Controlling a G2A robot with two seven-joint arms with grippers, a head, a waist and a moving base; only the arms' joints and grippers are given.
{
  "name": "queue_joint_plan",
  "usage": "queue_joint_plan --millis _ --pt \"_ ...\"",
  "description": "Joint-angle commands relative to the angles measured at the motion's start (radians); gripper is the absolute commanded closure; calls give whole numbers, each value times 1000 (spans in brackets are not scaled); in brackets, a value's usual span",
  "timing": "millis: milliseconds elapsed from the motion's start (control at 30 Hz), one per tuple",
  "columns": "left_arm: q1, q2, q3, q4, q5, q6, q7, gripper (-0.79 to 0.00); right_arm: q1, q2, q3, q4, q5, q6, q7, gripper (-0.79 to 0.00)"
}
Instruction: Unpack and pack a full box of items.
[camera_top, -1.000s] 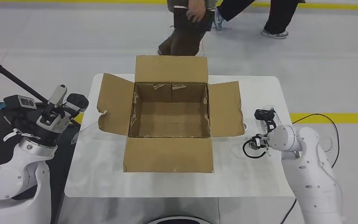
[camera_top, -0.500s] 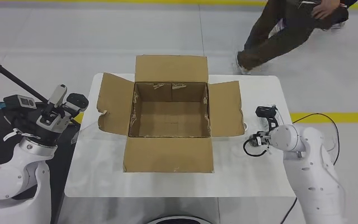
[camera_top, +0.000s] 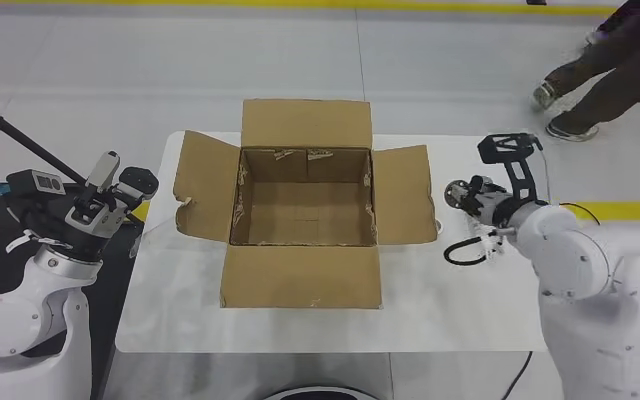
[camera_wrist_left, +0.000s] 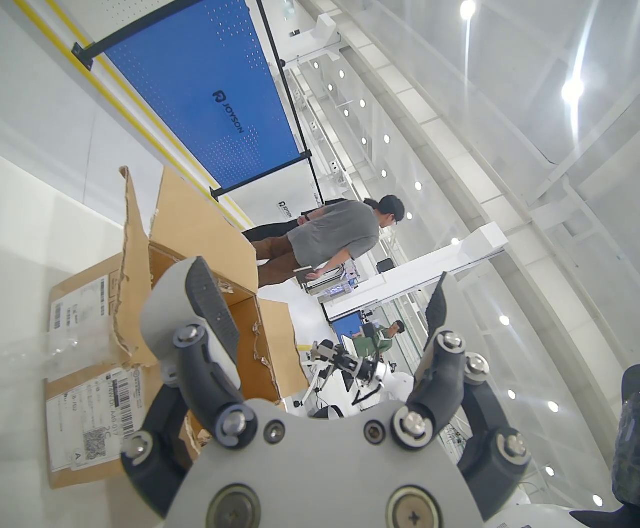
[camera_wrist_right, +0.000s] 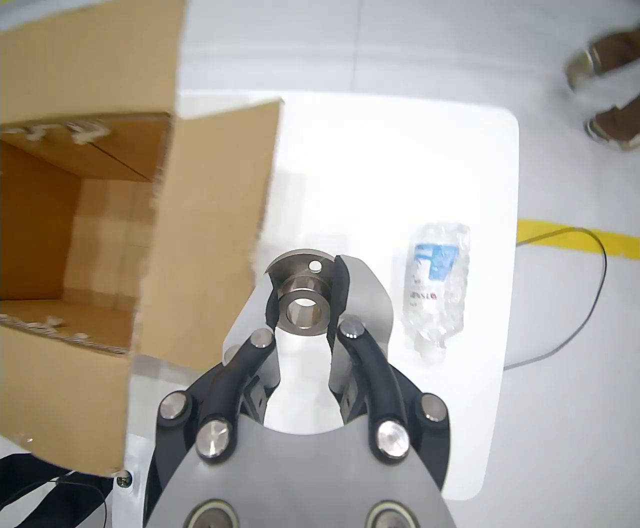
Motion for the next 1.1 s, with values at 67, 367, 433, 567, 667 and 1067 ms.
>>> queue_joint_plan --millis 67,367,433,567,667,1067 --pt "0 0 0 0 0 0 0 -785 86 -9 -73 -13 54 -1 -29 0" --pt "0 0 0 0 0 0 0 -785 418 -77 -486 235 66 39 -71 0" --pt "0 0 0 0 0 0 0 -785 487 -104 -583 320 80 45 -84 0" --pt "0 0 0 0 0 0 0 -785 604 -170 -768 504 102 61 -125 0" --pt "0 0 0 0 0 0 0 -785 660 -224 -874 635 150 62 -162 0" --pt "0 0 0 0 0 0 0 -785 696 -409 -1103 1069 190 47 -308 0"
